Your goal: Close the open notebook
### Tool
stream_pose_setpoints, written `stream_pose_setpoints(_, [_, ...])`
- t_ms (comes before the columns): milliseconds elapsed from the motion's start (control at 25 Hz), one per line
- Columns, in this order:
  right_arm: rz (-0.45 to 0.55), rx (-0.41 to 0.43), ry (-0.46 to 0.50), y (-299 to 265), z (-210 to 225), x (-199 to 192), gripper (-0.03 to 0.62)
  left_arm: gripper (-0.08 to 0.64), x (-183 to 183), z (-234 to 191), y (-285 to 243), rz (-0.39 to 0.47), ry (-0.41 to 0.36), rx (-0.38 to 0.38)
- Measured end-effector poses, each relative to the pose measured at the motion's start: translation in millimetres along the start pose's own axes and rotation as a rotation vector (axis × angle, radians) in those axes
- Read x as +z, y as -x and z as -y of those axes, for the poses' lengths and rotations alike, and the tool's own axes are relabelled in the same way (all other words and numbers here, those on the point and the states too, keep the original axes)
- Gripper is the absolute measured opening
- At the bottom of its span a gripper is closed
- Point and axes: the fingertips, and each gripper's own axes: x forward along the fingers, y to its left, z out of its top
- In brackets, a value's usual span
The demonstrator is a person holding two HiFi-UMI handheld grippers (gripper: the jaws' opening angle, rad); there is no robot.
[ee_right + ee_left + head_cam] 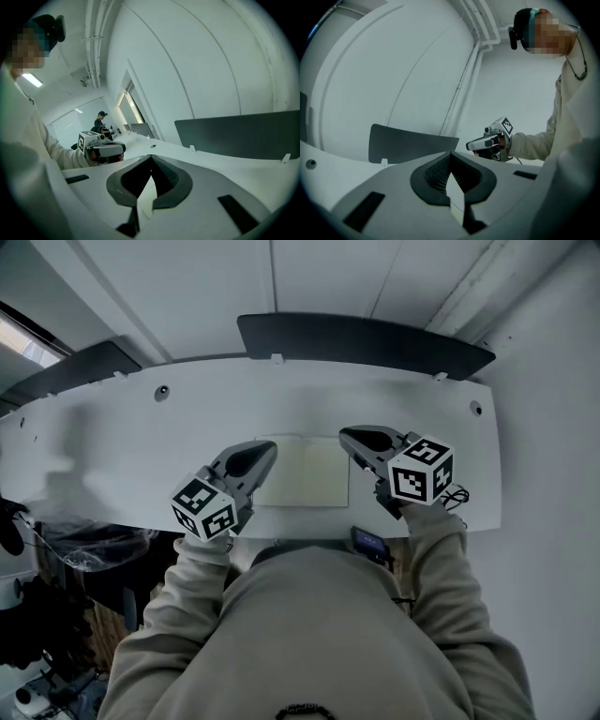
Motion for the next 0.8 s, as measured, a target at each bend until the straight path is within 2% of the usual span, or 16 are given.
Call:
stream_pose_setpoints(160, [0.038, -0.019, 0.009, 21, 3, 6, 0.021, 0.003, 6, 7, -3, -0.014, -0.024, -0.014])
stream_pose_setpoints(560, [0.123, -0.063, 0.014, 51, -1, 15, 0.021, 0.003, 42, 21, -13, 0.028, -0.064, -0.027])
stream_pose_setpoints(800, [0.125, -0.086, -0.018, 64, 13, 4, 0.021, 0.003, 39, 27, -25, 0.001, -0.061, -0.035])
